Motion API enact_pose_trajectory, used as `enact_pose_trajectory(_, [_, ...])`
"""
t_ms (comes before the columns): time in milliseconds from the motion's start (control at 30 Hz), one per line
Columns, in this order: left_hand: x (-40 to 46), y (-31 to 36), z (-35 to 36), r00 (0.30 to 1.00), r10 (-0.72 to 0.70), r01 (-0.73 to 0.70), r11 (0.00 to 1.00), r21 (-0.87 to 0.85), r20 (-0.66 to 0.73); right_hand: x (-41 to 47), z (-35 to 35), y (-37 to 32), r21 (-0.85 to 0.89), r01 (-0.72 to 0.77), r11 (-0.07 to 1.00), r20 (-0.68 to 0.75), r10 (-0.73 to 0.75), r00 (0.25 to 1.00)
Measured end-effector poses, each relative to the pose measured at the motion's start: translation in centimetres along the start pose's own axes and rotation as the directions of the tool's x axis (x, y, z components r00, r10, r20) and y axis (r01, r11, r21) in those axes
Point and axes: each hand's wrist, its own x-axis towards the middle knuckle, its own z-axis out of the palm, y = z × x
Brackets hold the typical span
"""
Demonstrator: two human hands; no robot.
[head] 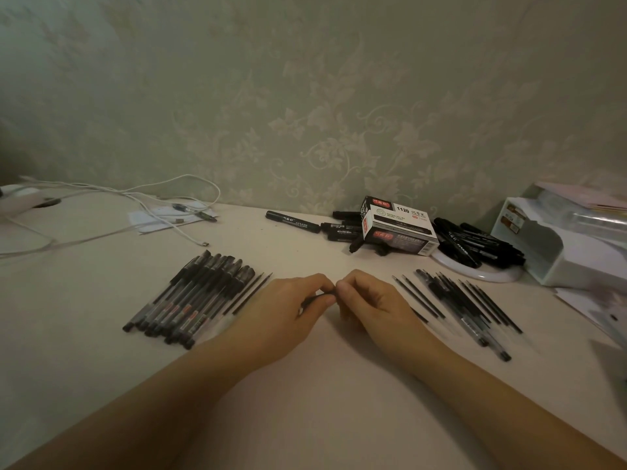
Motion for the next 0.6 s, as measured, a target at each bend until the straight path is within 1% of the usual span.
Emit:
enact_pose_trajectory(133, [0.08,-0.03,-0.13,1.0,-0.022,0.022,0.999,-0.042,-0.009,0.01,-0.04,0.37,-0.034,0.005,0.999,0.008,-0.005,1.0])
enact_pose_trajectory(233, [0.19,0.19,-0.25,1.0,0.011,-0.011,1.0,0.013,-0.011,0.2,-0.25,0.55,-0.026,-0.009,1.0,0.012,0.01,1.0])
enact_pose_trajectory(300, [0.24,0.2,-0.38,1.0,0.005,-0.004,0.998,0.056,-0.021,0.35,-0.36,0.6,-0.004,-0.03,1.0,0.008,0.03,1.0])
enact_pose_trajectory(433, [0.18,0.16,-0.28,1.0,0.001,0.001,0.998,0.068,-0.031,0.15,0.14,0.33,-0.03,-0.027,0.999,-0.029,0.026,0.999])
enact_pose_trajectory(467, [0.16,0.13,-0.19,0.999,-0.006,0.009,0.998,0.063,-0.043,0.03,0.27,0.27,-0.039,-0.018,0.999,-0.07,0.015,0.997])
enact_pose_trajectory(533, [0.16,-0.13,-0.09,0.996,-0.035,0.04,0.998,0.053,-0.082,-0.16,0.2,0.31,-0.078,-0.002,0.997,-0.223,-0.016,0.975])
enact_pose_trajectory(567, [0.19,-0.31,-0.07,0.994,-0.052,0.057,0.997,0.05,-0.098,-0.18,-0.04,0.44,-0.151,-0.001,0.989,-0.318,-0.048,0.947])
enact_pose_trajectory(600, [0.2,-0.5,-0.09,0.992,-0.068,0.073,0.996,0.045,-0.108,-0.18,-0.33,0.55,-0.272,-0.021,0.962,-0.386,-0.089,0.918])
